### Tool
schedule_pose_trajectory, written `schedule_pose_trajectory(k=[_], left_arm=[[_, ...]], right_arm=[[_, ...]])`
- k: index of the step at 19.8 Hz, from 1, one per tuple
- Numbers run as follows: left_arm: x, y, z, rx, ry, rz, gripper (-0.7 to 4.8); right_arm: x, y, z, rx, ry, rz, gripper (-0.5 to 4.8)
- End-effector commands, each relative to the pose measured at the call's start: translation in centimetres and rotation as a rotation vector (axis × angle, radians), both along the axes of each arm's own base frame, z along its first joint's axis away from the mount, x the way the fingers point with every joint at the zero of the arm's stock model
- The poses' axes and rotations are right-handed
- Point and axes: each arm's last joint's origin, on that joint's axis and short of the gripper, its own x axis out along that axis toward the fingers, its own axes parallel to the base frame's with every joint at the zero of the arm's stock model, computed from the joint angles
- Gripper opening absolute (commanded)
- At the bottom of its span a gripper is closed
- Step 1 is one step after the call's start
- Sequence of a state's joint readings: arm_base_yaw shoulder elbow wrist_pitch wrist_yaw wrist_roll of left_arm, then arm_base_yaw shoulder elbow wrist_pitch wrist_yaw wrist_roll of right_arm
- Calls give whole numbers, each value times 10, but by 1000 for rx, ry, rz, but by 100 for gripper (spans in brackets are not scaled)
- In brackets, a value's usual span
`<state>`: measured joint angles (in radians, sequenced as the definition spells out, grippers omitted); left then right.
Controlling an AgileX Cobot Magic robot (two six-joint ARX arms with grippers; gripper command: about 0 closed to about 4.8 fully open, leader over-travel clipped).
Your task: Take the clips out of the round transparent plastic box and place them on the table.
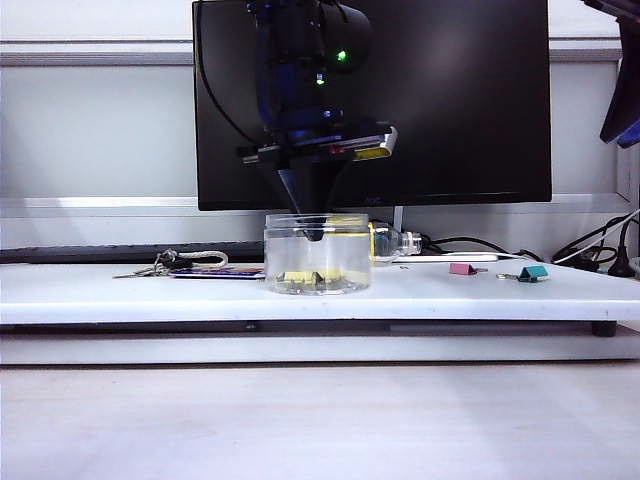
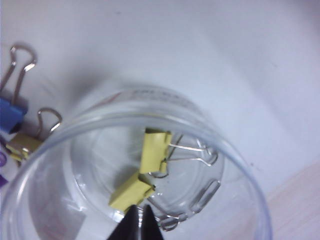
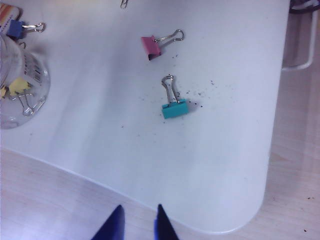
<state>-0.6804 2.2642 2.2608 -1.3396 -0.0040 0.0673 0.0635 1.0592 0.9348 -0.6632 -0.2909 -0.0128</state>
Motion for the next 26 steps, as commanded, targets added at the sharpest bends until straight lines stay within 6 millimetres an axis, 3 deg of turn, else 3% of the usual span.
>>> schedule_pose_trajectory(k=[1,7,8,9,16,17,19,26], left_arm=[[-1,0,3,-24,0,74,26],[1,0,-6,-23,53,238,31],[1,1,-8,-19,60,251,46],[2,2,-11,-10,74,273,93],[6,5,-20,16,98,301,95],[7,5,-20,19,99,302,114],[7,9,-20,36,107,311,216],[5,10,-18,50,121,307,215]], right_arm=[[0,0,2,4,-14,2,85],[0,0,2,5,-13,3,85],[0,0,2,5,-13,3,85],[0,0,2,8,-13,7,85],[0,2,2,38,-12,37,85],[0,2,2,38,-12,37,85],[0,2,2,38,-12,37,85],[1,2,2,39,-24,37,85]])
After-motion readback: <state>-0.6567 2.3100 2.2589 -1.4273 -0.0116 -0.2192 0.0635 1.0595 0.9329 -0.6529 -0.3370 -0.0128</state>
